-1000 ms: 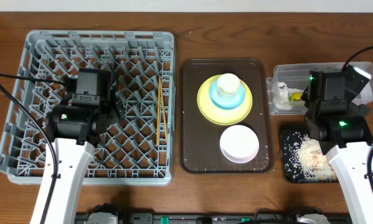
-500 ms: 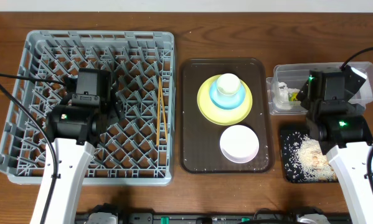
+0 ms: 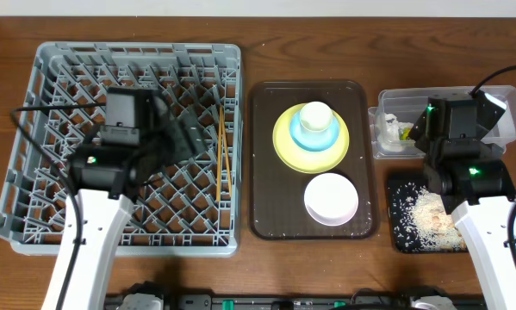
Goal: Sort waste into correct bins and load items into the dishwasher rack
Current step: 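Reach the left gripper to the pink bowl on the brown tray and grasp it, then lift the pink bowl off the brown tray with the left gripper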
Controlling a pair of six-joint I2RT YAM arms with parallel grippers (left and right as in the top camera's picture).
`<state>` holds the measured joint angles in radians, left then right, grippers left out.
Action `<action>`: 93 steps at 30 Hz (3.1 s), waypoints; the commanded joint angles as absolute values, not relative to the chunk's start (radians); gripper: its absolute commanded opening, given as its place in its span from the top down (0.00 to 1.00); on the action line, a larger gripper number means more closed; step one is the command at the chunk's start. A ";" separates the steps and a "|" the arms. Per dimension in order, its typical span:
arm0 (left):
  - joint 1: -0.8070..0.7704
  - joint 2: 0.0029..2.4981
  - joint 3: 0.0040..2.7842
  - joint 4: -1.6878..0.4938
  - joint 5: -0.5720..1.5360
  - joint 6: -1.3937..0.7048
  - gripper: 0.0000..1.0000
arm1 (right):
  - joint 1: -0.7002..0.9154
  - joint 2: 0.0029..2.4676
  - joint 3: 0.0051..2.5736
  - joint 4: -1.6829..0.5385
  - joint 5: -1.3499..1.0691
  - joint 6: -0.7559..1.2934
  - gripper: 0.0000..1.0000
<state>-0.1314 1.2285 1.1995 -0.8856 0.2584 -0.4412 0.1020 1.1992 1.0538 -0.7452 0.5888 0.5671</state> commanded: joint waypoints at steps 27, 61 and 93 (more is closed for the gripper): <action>-1.051 1.653 1.195 -0.538 0.230 -0.423 0.68 | 0.099 1.192 1.064 -0.749 0.593 0.583 0.01; -1.113 1.811 1.195 -0.360 0.137 -0.397 0.75 | 0.099 1.192 1.064 -0.749 0.593 0.583 0.01; -1.112 1.893 1.195 -0.327 0.138 -0.390 0.92 | 0.099 1.192 1.064 -0.749 0.593 0.583 0.01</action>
<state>-1.1103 1.8935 1.1992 -0.3241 0.1429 -0.3920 0.1020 1.1992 1.0538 -0.7475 0.5789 0.5671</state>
